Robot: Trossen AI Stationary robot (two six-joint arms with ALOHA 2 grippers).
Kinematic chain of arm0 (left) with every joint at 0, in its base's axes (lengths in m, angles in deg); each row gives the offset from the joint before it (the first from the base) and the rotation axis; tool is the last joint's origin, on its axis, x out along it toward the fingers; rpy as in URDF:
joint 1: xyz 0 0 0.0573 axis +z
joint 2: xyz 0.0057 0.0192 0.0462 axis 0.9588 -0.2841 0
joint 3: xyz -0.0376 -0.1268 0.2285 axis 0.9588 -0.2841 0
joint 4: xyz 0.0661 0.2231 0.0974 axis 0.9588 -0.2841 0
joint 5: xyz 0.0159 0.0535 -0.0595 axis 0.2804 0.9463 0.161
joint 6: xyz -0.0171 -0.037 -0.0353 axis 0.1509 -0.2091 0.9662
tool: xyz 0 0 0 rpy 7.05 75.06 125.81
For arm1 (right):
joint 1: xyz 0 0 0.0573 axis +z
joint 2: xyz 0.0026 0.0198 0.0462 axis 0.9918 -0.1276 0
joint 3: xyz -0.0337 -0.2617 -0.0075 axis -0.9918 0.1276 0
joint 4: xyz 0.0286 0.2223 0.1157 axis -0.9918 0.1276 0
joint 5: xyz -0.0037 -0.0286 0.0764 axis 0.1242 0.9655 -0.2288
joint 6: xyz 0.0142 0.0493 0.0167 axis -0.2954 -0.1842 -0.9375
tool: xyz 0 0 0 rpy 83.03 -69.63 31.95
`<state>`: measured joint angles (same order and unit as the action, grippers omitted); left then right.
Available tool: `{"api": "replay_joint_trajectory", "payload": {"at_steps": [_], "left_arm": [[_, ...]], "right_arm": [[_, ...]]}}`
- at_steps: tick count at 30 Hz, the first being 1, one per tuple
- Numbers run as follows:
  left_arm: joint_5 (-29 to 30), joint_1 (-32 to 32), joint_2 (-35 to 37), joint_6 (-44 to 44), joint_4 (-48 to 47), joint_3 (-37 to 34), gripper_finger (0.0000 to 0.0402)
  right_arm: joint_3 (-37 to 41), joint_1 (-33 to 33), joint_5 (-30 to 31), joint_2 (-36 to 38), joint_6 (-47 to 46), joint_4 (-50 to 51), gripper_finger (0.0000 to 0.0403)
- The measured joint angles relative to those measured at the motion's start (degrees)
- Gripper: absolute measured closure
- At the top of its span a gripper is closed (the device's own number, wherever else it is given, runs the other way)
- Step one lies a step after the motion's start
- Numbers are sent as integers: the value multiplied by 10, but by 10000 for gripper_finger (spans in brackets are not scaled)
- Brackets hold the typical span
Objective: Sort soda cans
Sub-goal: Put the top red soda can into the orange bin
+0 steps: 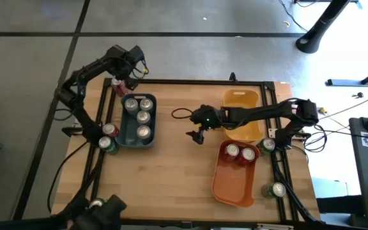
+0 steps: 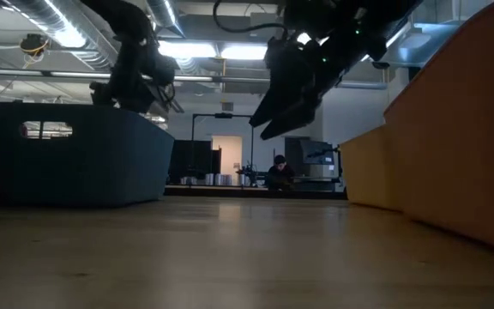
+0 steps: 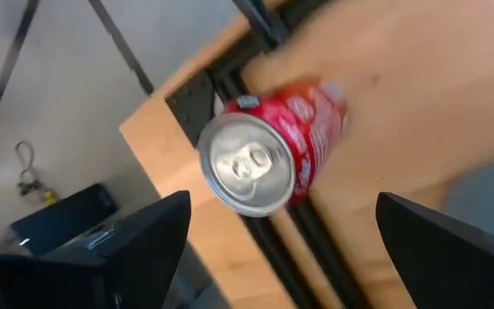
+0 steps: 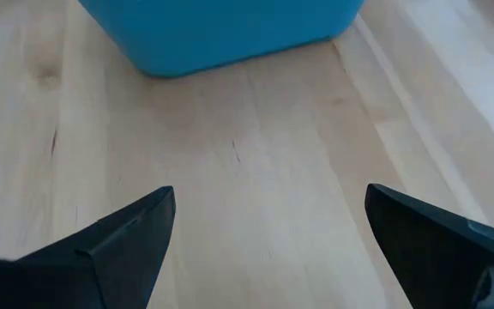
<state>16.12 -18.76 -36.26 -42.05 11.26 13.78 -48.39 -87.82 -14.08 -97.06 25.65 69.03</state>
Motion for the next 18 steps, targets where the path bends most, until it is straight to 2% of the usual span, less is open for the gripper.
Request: {"api": "replay_joint_trajectory", "payload": {"at_steps": [7,11,18], "left_arm": [[25,-6,-42,-8,-29,0,44],[45,-3,-44,-2,1,0,44],[47,6,-44,-5,28,0,44]], "right_arm": [[0,0,-11,-4,-2,-2,24],[0,0,-12,-4,-2,-17,24],[0,3,-27,-4,-3,-19,24]]}}
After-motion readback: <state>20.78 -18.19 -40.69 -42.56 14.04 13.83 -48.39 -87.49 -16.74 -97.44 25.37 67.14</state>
